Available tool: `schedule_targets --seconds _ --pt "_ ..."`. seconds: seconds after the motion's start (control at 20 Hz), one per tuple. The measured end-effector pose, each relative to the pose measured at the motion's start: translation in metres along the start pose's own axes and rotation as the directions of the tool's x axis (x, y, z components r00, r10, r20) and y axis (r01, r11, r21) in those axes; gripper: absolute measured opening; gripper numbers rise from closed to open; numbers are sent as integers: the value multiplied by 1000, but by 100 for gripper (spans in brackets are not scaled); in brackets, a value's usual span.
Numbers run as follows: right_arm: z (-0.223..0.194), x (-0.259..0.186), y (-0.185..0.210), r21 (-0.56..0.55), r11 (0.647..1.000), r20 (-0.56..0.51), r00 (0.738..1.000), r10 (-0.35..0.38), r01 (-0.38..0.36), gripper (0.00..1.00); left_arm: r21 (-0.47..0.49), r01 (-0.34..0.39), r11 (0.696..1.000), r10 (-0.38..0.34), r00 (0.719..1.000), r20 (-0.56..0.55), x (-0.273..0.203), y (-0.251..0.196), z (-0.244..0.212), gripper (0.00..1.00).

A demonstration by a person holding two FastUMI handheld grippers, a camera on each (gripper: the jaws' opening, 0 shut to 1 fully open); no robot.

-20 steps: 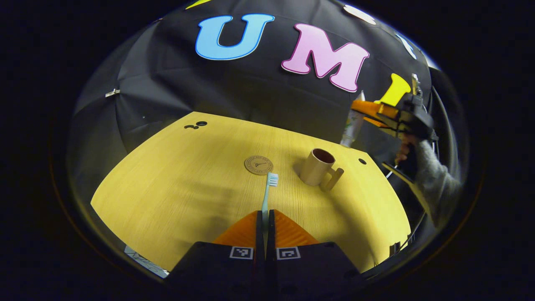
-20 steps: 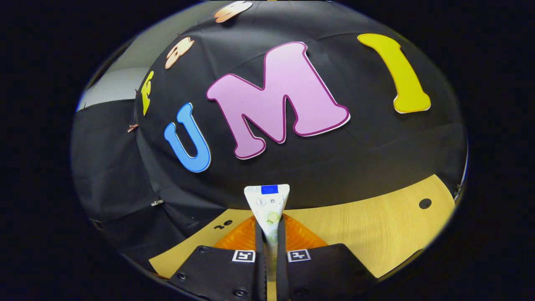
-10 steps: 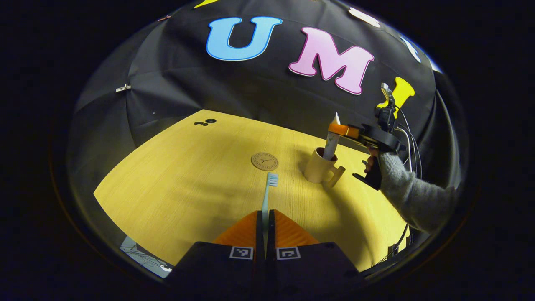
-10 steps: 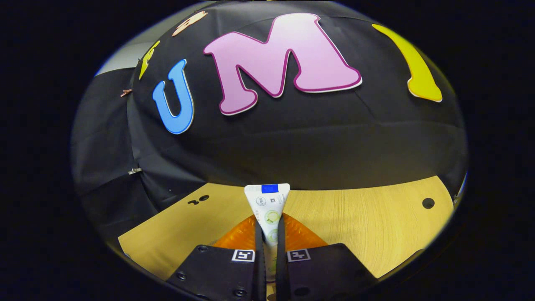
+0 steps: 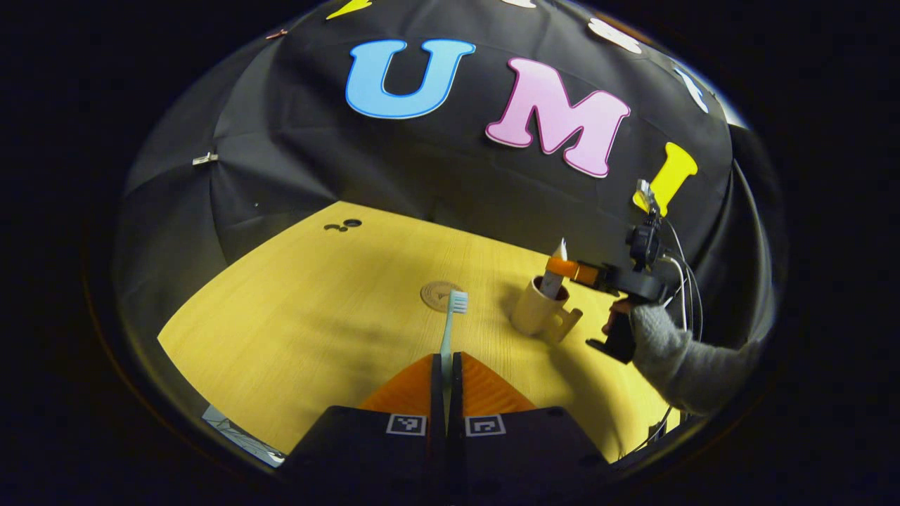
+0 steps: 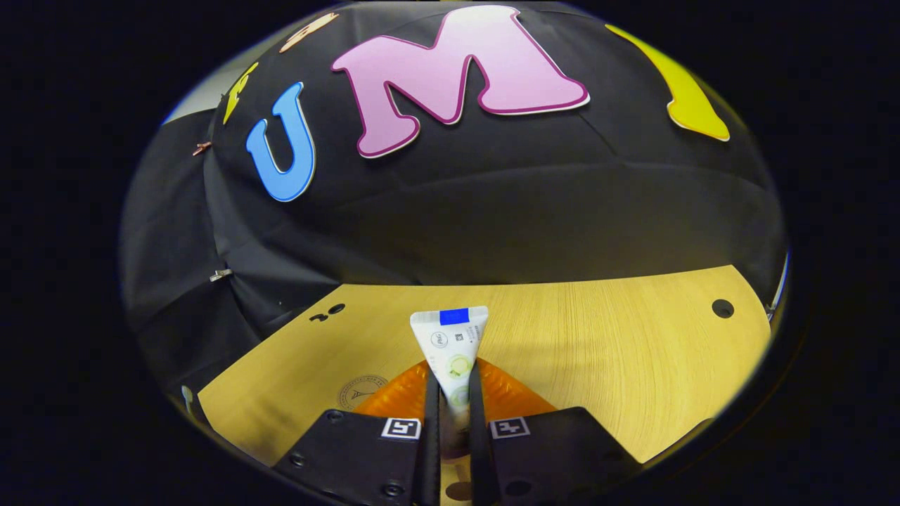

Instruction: Put the toothbrush and toothpaste on the desktop into the cup, then pick up the cup and place it on the coaster on the desktop.

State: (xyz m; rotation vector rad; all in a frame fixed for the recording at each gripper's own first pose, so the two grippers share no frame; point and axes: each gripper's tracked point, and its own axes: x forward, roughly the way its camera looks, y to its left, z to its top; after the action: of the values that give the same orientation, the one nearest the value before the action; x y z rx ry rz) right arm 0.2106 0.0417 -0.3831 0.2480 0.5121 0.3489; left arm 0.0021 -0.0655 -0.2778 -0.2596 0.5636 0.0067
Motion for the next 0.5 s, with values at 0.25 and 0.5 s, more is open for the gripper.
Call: schedule_targets --seconds 0.25,0.5 --pt "-4 -16 -4 48 999 -12 1000 -11 11 24 -22 93 995 -89 988 126 16 -39 59 6" --pt "4 -40 -17 121 992 14 1000 -27 25 36 -5 191 982 -186 963 194 44 -83 104 6"
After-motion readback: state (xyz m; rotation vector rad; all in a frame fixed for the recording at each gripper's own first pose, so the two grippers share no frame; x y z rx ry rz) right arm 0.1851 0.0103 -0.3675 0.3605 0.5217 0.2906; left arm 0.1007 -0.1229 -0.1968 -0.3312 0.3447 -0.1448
